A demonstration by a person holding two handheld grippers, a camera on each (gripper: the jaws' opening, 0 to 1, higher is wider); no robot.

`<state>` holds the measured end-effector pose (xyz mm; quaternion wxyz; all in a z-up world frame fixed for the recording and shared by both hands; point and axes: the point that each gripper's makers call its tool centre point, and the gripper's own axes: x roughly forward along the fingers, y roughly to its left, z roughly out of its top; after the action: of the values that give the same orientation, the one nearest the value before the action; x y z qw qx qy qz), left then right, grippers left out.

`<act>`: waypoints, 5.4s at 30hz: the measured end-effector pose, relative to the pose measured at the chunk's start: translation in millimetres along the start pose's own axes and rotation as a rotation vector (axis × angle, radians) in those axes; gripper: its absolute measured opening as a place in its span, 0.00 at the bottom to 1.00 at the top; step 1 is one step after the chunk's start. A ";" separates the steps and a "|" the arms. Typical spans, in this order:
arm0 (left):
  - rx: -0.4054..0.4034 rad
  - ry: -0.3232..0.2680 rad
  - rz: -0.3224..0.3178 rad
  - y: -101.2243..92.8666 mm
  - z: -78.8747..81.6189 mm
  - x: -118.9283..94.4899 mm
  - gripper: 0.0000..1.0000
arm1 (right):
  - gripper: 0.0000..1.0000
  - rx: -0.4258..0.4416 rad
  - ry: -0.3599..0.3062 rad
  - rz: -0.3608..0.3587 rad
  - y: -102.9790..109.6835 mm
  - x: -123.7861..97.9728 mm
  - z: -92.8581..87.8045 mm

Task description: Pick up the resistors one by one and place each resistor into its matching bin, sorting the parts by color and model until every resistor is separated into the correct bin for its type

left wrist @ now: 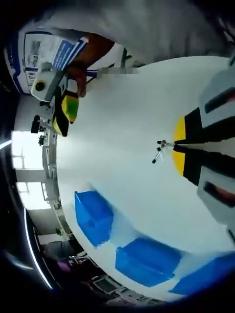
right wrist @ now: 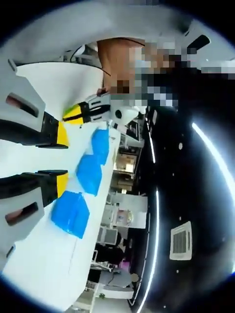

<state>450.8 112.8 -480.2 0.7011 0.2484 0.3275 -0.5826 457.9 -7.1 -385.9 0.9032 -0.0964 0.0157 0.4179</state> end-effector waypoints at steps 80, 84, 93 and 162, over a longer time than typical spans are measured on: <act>-0.503 -0.778 0.657 195.8 73.2 -93.5 0.17 | 0.16 0.016 0.024 -0.025 -9.6 -0.8 -15.9; -0.384 -0.716 0.461 158.6 90.2 -73.1 0.16 | 0.16 0.011 0.025 -0.027 -9.8 -2.2 -15.7; -0.024 -0.127 -0.063 37.0 47.8 -9.5 0.13 | 0.16 0.003 0.035 -0.027 -8.7 -2.1 -17.3; -0.386 -0.747 0.360 119.2 107.4 -55.4 0.06 | 0.16 0.005 0.048 -0.020 -14.3 -2.9 -25.4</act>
<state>579.9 94.1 -371.6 0.8948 -0.0612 0.1064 -0.4293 468.1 -23.1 -408.2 0.9070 -0.1041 0.0373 0.4064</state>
